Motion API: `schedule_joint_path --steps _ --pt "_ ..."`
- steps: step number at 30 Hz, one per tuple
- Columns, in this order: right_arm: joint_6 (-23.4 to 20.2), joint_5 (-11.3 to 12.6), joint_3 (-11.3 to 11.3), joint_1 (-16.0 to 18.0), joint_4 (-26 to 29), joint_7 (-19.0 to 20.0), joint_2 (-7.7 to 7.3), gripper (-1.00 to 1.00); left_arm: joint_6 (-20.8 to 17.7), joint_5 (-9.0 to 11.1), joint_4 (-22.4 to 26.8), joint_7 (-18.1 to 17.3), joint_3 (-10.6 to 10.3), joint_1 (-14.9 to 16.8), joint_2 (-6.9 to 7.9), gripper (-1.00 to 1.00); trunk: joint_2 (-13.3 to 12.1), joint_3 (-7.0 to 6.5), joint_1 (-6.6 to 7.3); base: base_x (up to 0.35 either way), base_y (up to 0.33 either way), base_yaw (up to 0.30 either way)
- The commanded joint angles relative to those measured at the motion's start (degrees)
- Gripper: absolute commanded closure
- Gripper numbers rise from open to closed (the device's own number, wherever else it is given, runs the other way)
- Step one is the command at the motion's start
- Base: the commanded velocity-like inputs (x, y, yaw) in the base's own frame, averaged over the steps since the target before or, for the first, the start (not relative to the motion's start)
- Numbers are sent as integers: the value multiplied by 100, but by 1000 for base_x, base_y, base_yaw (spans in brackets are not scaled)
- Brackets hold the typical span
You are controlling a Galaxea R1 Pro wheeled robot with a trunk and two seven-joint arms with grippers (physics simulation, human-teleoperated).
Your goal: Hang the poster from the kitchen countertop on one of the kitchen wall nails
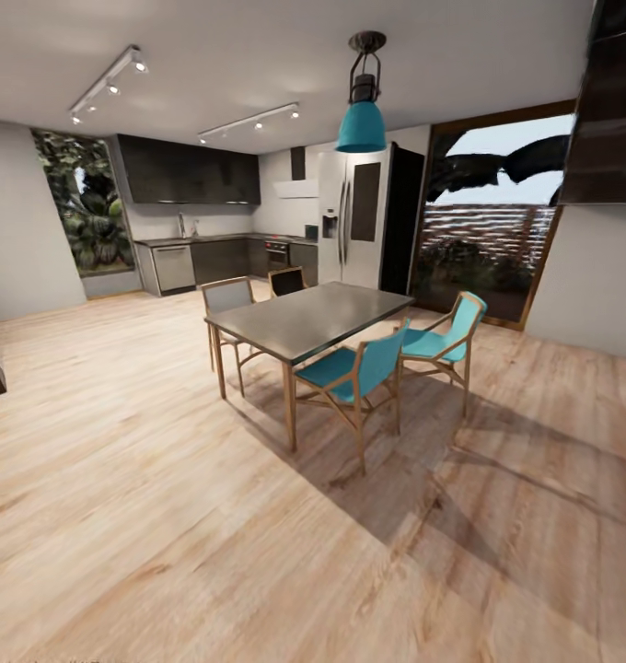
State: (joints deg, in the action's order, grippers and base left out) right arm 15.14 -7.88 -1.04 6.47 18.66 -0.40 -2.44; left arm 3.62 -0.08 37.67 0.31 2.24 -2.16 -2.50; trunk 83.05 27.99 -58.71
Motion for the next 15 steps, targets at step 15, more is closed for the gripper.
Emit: schedule_joint_path --steps 15 --pt "22 -54 -28 3 -4 30 -54 -100 14 -1 4 -4 13 -4 -5 -100 3 6 -2 175 270 81"
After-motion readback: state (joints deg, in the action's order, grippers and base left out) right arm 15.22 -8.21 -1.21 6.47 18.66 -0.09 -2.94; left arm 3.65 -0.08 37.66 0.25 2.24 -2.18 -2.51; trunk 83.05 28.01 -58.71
